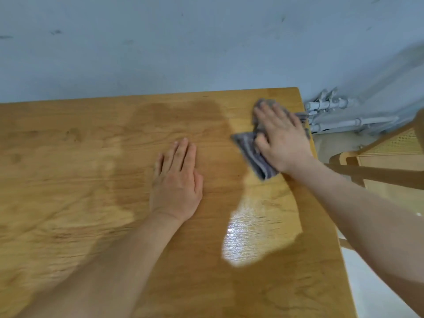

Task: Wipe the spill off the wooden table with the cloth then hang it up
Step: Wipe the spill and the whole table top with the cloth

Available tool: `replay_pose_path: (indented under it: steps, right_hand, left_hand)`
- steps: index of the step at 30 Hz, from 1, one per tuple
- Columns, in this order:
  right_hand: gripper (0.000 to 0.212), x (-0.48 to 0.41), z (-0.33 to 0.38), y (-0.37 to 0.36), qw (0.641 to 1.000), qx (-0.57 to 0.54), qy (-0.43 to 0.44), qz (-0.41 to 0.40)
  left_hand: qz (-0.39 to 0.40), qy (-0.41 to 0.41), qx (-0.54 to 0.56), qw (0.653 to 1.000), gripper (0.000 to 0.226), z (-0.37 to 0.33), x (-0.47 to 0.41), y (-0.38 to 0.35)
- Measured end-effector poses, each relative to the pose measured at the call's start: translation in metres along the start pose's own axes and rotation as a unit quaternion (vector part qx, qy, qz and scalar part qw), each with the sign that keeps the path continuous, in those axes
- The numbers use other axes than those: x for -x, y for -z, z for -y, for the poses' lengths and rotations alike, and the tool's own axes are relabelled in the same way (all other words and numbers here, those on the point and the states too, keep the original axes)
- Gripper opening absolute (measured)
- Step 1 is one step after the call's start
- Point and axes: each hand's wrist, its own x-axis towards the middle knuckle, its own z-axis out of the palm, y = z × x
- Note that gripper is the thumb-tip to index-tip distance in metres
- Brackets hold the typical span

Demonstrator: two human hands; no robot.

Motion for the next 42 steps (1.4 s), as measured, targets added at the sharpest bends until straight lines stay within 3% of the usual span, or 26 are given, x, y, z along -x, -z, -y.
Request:
replay_pose_path:
  steps: [3, 5, 11, 15, 21, 25, 34, 39, 42]
  right_hand:
    - [0.064, -0.037, 0.003, 0.0, 0.991, -0.011, -0.132, -0.02]
    - [0.062, -0.06, 0.032, -0.005, 0.99, -0.024, -0.135, -0.041]
    - [0.057, -0.084, 0.128, -0.017, 0.998, -0.036, 0.045, -0.018]
    - [0.06, -0.076, 0.1, -0.015, 0.994, -0.019, 0.112, 0.001]
    - [0.066, -0.065, 0.004, -0.004, 0.993, -0.017, -0.114, -0.033]
    - [0.066, -0.043, 0.017, -0.011, 0.98, -0.031, -0.19, -0.054]
    - [0.066, 0.09, 0.052, -0.021, 0.994, -0.02, -0.106, -0.031]
    - [0.067, 0.069, 0.041, -0.019, 0.994, -0.002, -0.099, -0.035]
    - [0.066, 0.035, 0.025, -0.013, 0.991, -0.007, -0.124, -0.05]
  left_hand:
    - [0.004, -0.001, -0.003, 1.0, 0.058, -0.002, 0.0, 0.0]
    - [0.006, 0.002, -0.006, 1.0, 0.058, -0.002, 0.0, 0.001]
    - [0.006, 0.012, -0.015, 1.0, 0.056, -0.003, -0.002, 0.002]
    - [0.006, 0.008, -0.014, 1.0, 0.057, -0.001, -0.002, 0.001]
    - [0.02, 0.005, -0.017, 1.0, 0.058, 0.002, -0.004, 0.0]
    - [0.02, 0.002, -0.017, 1.0, 0.058, 0.0, -0.002, 0.003]
    - [0.043, 0.017, -0.03, 0.998, 0.061, -0.012, 0.0, 0.004]
    - [0.058, -0.035, -0.011, 0.998, 0.068, -0.058, -0.016, -0.001]
    - [0.048, -0.021, -0.014, 0.999, 0.068, -0.076, -0.015, -0.009]
